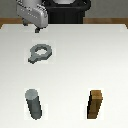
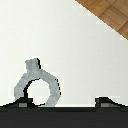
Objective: Put the loop with the handle onto the peg.
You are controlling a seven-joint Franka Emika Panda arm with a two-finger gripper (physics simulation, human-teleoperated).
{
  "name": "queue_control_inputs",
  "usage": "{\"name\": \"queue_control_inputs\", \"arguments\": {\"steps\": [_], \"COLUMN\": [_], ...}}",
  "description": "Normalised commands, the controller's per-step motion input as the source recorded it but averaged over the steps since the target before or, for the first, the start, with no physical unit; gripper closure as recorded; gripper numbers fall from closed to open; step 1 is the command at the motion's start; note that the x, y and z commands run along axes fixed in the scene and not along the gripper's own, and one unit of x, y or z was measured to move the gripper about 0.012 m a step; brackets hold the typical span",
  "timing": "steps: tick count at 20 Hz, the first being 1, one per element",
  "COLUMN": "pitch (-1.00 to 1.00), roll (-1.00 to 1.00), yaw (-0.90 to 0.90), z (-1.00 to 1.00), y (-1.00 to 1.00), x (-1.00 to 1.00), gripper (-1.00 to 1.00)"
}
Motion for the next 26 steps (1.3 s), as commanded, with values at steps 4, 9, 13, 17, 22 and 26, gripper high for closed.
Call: {"name": "queue_control_inputs", "arguments": {"steps": [4, 9, 13, 17, 22, 26], "pitch": [0.00, 0.00, 0.00, 0.00, 0.00, 0.00], "roll": [0.00, 0.00, 0.00, 0.00, 0.00, 0.00], "yaw": [0.11, 0.00, 0.00, 0.00, 0.00, 0.00], "z": [0.00, 0.00, 0.00, 0.00, 0.00, 0.00], "y": [0.00, 0.00, 0.00, 0.25, 0.00, 0.25], "x": [0.25, 0.40, 0.75, 0.00, 0.40, 0.00], "gripper": [-1.00, -1.00, -1.00, -1.00, -1.00, -1.00]}}
